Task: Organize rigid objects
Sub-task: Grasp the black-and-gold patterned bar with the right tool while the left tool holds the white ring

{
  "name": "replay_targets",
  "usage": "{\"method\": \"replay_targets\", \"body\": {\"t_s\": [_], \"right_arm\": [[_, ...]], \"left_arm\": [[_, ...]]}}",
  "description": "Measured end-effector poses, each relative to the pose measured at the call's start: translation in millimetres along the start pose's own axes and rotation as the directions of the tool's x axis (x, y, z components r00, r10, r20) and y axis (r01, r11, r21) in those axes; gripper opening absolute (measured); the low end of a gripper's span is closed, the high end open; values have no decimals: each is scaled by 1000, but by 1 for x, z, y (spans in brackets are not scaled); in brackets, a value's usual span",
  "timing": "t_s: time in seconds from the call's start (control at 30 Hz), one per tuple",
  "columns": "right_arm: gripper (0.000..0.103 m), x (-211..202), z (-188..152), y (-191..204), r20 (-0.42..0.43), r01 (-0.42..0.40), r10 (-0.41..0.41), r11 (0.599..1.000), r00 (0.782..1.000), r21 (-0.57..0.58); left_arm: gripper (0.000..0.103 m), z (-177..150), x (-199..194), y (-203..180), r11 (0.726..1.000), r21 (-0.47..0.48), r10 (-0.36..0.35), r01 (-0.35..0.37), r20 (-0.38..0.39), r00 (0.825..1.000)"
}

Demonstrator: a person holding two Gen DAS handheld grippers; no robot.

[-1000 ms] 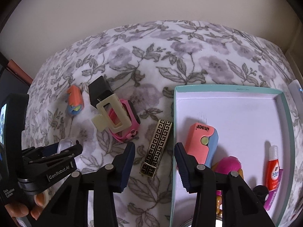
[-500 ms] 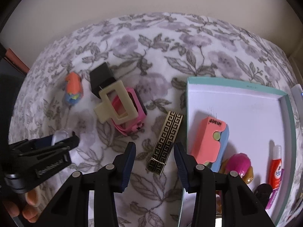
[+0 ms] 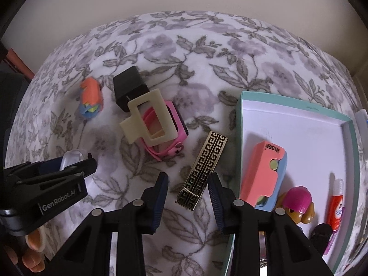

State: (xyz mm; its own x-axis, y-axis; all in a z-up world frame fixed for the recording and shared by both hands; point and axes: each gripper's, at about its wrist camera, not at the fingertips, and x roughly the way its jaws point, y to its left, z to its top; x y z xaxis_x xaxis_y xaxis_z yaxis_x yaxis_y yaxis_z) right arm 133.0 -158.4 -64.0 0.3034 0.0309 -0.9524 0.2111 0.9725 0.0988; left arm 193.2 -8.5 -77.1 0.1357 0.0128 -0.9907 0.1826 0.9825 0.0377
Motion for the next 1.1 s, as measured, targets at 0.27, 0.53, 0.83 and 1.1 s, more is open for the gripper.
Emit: {"method": "replay_targets", "body": {"t_s": [0.27,0.53,0.83,1.1], "right_arm": [[34,12,-2,-3,-21,36,-36,999,999,27],[32,20,-1,-6,-5,58,-58,997,998,46],[32,21,-1,-2,28,95,-96,995,995,12],[32,20,-3,0,48,116,-116,993,992,-10]], "left_arm": [[53,0,0,0,1000,-2,1,-1,0,1000],[53,0,2,-1,1000,5,2,-3,7,1000],[54,-1,10,-9,999,21,32,-32,10,999],[54,-1,13,-13,999,24,46,-47,21,999]]}}
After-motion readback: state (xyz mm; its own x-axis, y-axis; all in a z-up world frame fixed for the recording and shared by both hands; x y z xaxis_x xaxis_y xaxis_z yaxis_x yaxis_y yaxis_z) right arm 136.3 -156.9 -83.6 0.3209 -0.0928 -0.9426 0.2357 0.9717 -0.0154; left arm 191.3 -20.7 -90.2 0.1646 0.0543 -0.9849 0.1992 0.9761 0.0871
